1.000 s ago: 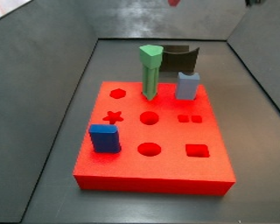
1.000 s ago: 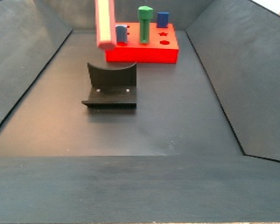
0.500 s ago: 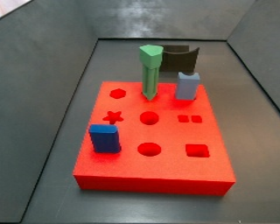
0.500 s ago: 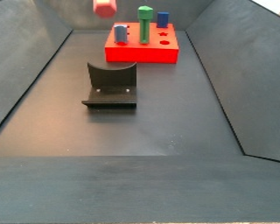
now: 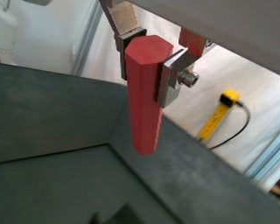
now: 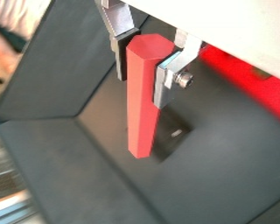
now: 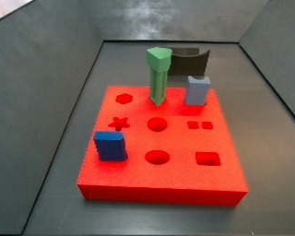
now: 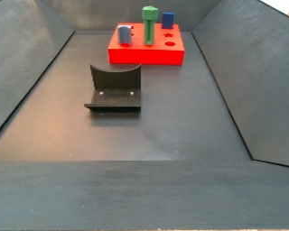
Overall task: Pick up the hexagon object. Move up. Place the hexagon object on the fixture. Regrasp the hexagon object. Move to above the board. Insert the hexagon object.
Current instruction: Move to above the board.
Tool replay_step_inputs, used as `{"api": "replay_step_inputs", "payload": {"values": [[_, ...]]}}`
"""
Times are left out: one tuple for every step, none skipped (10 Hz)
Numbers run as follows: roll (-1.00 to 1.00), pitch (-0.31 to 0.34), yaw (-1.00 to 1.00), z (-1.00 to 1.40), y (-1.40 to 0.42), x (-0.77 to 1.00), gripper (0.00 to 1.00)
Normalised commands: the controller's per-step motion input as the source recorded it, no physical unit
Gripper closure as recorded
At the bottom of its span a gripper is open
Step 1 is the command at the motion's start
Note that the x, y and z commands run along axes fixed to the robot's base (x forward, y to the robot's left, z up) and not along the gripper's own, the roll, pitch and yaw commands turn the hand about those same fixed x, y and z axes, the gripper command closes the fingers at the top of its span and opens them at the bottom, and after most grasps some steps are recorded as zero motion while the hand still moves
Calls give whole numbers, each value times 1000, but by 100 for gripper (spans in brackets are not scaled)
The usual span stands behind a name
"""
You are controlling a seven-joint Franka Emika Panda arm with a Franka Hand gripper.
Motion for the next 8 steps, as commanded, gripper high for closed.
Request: {"api": "replay_step_inputs", "payload": {"values": [[-1000,-44,-130,38,-1000,-661,100],[-1000,-40,-133,38,-1000,-670,100],[-1000,-33,-138,34,-1000,-696,100],[-1000,-30,-140,39,-987,-724,100],[-1000,-29,-138,18,-678,-524,100],[-1000,-19,-133,10,-321,-286,100],[-1000,-10,-124,3,-165,-171,100],[-778,-10,-84,0,-72,-102,100]]}}
